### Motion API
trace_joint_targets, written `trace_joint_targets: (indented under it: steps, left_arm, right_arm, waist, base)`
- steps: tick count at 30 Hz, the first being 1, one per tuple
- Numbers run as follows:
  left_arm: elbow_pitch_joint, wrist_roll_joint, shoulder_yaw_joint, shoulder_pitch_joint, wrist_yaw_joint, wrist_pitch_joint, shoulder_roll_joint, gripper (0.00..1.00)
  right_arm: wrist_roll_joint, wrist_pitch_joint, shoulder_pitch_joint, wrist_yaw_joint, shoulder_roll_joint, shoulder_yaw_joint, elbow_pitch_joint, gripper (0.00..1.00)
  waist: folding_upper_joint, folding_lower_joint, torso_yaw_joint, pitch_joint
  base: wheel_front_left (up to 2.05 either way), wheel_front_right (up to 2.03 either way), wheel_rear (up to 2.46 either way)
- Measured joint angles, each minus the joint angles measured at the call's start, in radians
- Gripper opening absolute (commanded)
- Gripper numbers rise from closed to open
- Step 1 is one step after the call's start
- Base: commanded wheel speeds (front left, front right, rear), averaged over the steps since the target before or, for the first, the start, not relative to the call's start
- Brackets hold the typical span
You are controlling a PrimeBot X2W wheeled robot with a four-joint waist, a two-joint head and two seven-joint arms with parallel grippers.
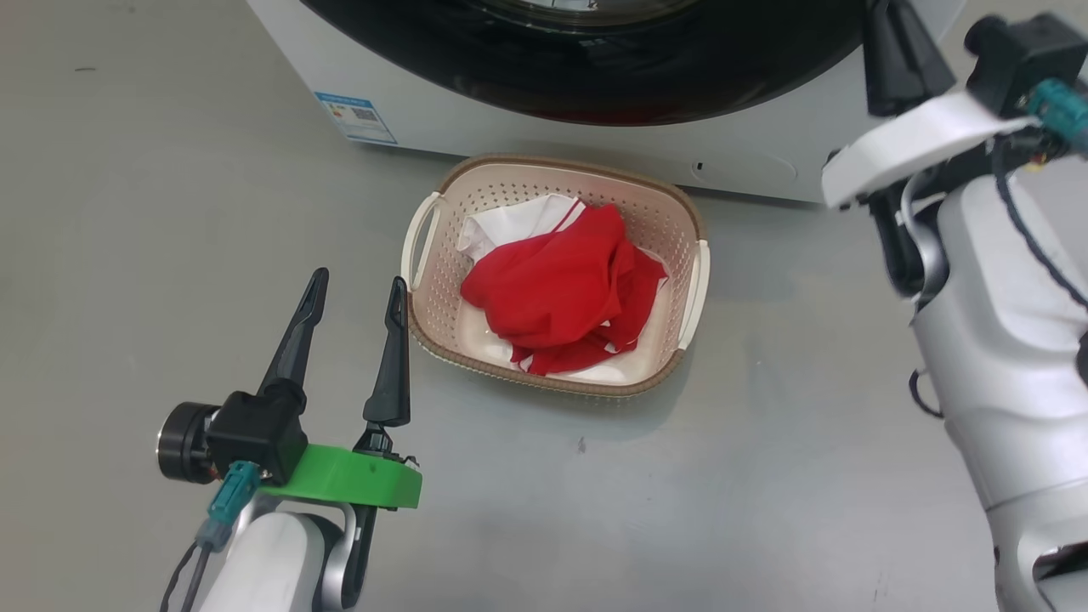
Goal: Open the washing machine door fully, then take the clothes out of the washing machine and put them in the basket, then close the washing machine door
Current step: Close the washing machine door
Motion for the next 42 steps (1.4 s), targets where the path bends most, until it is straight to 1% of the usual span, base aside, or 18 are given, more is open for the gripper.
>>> trace_joint_targets:
  steps: [1, 2, 4, 5, 6, 13, 17, 20, 21, 24, 26, 30, 37, 42]
  left_arm:
    - [0.001, 0.0, 0.001, 0.0, 0.0, 0.0, 0.0, 1.0]
    - [0.001, 0.0, 0.002, 0.001, 0.0, 0.0, 0.0, 1.0]
    - [0.002, 0.004, 0.012, 0.002, 0.0, 0.0, 0.0, 1.0]
    - [0.003, 0.007, 0.019, 0.003, 0.0, 0.0, 0.0, 1.0]
    - [0.003, 0.007, 0.024, 0.004, 0.0, 0.0, 0.0, 1.0]
    - [0.006, 0.015, 0.039, 0.027, 0.0, -0.003, 0.004, 1.0]
    - [0.009, 0.016, 0.048, 0.034, 0.0, -0.003, 0.009, 1.0]
    - [0.015, 0.016, 0.05, 0.034, 0.0, -0.003, 0.01, 1.0]
    - [0.016, 0.016, 0.051, 0.036, 0.0, -0.003, 0.011, 1.0]
    - [0.026, 0.018, 0.052, 0.049, 0.0, -0.003, 0.015, 1.0]
    - [0.032, 0.019, 0.051, 0.06, 0.0, -0.003, 0.018, 1.0]
    - [0.043, 0.026, 0.049, 0.078, 0.0, -0.003, 0.028, 1.0]
    - [0.066, 0.026, 0.033, 0.098, -0.006, -0.003, 0.037, 1.0]
    - [0.069, 0.027, 0.032, 0.111, -0.008, -0.003, 0.041, 1.0]
  right_arm:
    - [0.003, 0.0, 0.017, 0.0, 0.003, 0.001, -0.001, 0.16]
    - [0.007, 0.0, 0.036, 0.0, 0.007, 0.0, -0.002, 0.39]
    - [0.013, -0.001, 0.073, 0.0, 0.012, 0.0, -0.007, 0.62]
    - [0.013, -0.001, 0.091, 0.0, 0.014, 0.0, -0.009, 0.88]
    - [0.014, -0.002, 0.108, 0.0, 0.016, -0.001, -0.013, 1.0]
    - [0.014, -0.009, 0.208, 0.0, 0.027, 0.002, -0.034, 1.0]
    - [0.014, -0.009, 0.274, -0.001, 0.035, -0.007, -0.069, 1.0]
    - [0.011, -0.009, 0.316, -0.01, 0.037, -0.015, -0.101, 1.0]
    - [0.01, -0.009, 0.331, -0.018, 0.039, -0.015, -0.111, 1.0]
    - [0.004, -0.009, 0.375, -0.02, 0.044, -0.019, -0.133, 1.0]
    - [0.002, -0.009, 0.405, -0.034, 0.045, -0.026, -0.149, 1.0]
    - [0.002, -0.009, 0.458, -0.044, 0.052, -0.036, -0.177, 1.0]
    - [0.001, -0.009, 0.564, -0.059, 0.064, -0.044, -0.217, 1.0]
    - [-0.007, -0.009, 0.613, -0.063, 0.068, -0.044, -0.249, 1.0]
  waist:
    - [0.0, 0.0, -0.004, -0.004]
    - [0.0, 0.0, -0.009, -0.009]
    - [0.0, 0.0, -0.019, -0.019]
    - [0.0, 0.0, -0.024, -0.023]
    - [0.0, 0.0, -0.03, -0.028]
    - [0.0, 0.0, -0.067, -0.054]
    - [0.0, 0.0, -0.09, -0.071]
    - [0.0, 0.0, -0.105, -0.084]
    - [0.0, 0.0, -0.11, -0.089]
    - [0.0, 0.0, -0.125, -0.103]
    - [0.0, 0.0, -0.134, -0.113]
    - [0.0, 0.0, -0.154, -0.132]
    - [0.0, 0.0, -0.184, -0.165]
    - [0.0, 0.0, -0.2, -0.185]
  base:
    - [0.0, 0.0, 0.0]
    - [0.0, 0.0, 0.0]
    - [0.0, 0.0, 0.0]
    - [0.0, 0.0, 0.0]
    - [0.0, 0.0, 0.0]
    - [0.0, 0.0, 0.0]
    - [0.0, 0.0, 0.0]
    - [0.0, 0.0, 0.0]
    - [0.0, 0.0, 0.0]
    - [0.0, 0.0, 0.0]
    - [0.0, 0.0, 0.0]
    - [0.0, 0.0, 0.0]
    - [0.0, 0.0, 0.0]
    - [0.0, 0.0, 0.0]
